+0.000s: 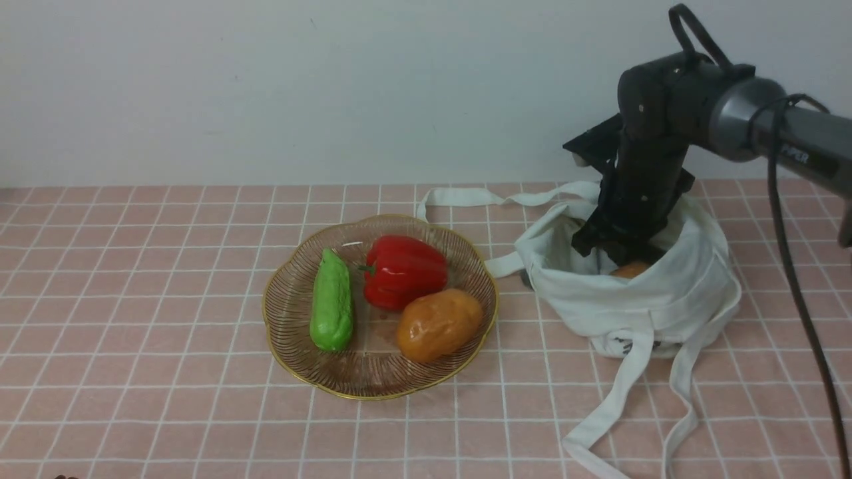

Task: Take vegetables from bag on pink coffee tablecloth place on plate.
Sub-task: 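Reach into the white cloth bag and grasp a vegetable inside with the right gripper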

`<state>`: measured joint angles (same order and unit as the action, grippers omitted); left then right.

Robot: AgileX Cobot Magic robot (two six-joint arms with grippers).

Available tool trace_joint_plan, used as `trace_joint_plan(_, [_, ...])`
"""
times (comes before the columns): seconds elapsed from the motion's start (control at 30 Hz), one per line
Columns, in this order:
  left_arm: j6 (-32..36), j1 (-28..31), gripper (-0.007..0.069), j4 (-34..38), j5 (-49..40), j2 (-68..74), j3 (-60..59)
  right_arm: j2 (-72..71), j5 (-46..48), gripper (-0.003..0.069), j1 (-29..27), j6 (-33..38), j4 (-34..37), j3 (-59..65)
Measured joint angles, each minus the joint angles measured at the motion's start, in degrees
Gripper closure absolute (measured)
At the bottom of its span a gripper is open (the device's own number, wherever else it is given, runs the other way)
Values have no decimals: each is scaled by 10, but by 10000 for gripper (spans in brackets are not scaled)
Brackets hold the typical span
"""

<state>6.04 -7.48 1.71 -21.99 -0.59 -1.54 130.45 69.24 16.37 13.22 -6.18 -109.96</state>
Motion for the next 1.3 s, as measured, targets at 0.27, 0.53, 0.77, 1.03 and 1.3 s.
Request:
trace_joint_plan(0.27, [0, 0, 629, 0, 0, 0, 0, 0, -30, 368, 0, -9, 0, 0])
trace_joint_plan(0.53, [0, 0, 629, 0, 0, 0, 0, 0, -37, 176, 0, -52, -39, 0])
trace_joint_plan(0.77, [0, 0, 629, 0, 0, 0, 0, 1, -37, 165, 0, -98, -67, 0])
trace_joint_plan(1.03, [0, 0, 629, 0, 0, 0, 0, 44, -42, 165, 0, -116, -74, -5])
trace_joint_plan(1.3, [0, 0, 629, 0, 0, 0, 0, 53, -17, 361, 0, -114, -60, -28])
